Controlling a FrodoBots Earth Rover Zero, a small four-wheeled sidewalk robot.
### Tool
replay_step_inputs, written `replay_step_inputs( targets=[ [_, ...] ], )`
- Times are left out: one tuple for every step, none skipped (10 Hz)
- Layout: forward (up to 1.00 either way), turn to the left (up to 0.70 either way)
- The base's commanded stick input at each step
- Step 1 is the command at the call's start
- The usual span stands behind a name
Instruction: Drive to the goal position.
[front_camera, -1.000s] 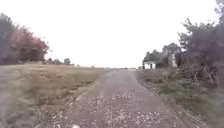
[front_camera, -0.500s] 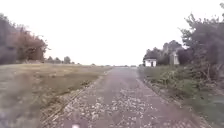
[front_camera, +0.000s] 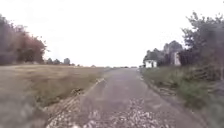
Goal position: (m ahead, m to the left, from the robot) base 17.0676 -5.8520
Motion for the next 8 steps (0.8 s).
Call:
replay_step_inputs(
  targets=[
    [1.0, 0.0],
    [1.0, 0.0],
    [1.0, 0.0],
    [1.0, 0.0],
    [1.0, 0.0],
    [1.0, 0.0],
    [1.0, 0.0],
    [1.0, 0.0]
  ],
)
